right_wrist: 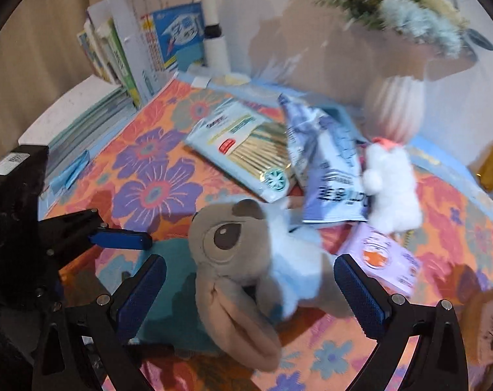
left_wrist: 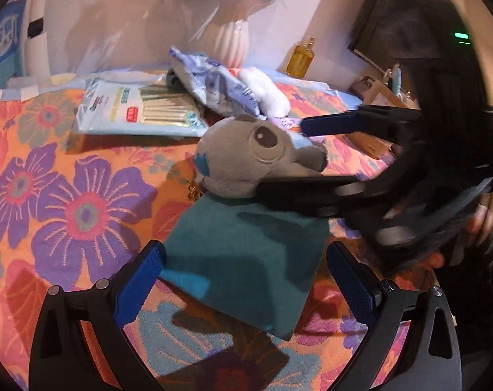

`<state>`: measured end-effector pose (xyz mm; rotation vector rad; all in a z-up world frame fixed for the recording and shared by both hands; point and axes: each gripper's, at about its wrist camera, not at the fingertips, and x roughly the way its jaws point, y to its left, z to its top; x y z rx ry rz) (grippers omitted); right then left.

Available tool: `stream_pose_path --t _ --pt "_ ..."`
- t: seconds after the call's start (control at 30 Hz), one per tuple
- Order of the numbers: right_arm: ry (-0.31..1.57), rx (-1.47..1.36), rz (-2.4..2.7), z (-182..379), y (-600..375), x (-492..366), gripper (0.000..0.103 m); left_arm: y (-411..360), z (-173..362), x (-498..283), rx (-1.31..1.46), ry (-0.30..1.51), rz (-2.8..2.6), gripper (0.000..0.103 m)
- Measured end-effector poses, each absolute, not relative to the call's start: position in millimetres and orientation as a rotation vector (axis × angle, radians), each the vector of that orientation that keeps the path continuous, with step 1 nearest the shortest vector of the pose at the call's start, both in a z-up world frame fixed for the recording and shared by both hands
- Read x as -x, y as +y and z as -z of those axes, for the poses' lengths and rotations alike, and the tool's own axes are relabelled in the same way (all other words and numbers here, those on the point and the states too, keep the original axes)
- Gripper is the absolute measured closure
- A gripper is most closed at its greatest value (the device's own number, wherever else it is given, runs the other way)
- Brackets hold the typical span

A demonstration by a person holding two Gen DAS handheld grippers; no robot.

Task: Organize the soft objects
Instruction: 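Grasp the grey-blue plush with the right tool and lift it off the teal pouch, then grasp the teal drawstring pouch with the left tool while the right tool holds the plush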

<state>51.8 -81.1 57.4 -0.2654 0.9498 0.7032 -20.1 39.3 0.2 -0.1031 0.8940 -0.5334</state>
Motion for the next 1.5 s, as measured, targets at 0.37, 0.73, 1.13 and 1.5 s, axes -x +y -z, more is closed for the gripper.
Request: stream_pose_path --t 0.37,0.73,1.13,1.5 --pt "0.949 0.106 -0.711 -35 -96 -73 0.009 27 -2 19 0.048 0.909 0.536 0.004" --pt "0.788 -0.107 -0.537 -67 -202 -27 0.010 -5 0 0 -0.063 0.945 0.516 0.004" --pt "0.853 -0.296 -0.506 -31 -252 -30 0.009 -5 1 1 -0.028 0.921 0.552 0.032" --pt "0.842 -0.251 -0.487 -33 -246 -26 0.008 35 -3 -2 0.218 0.870 0.518 0.088"
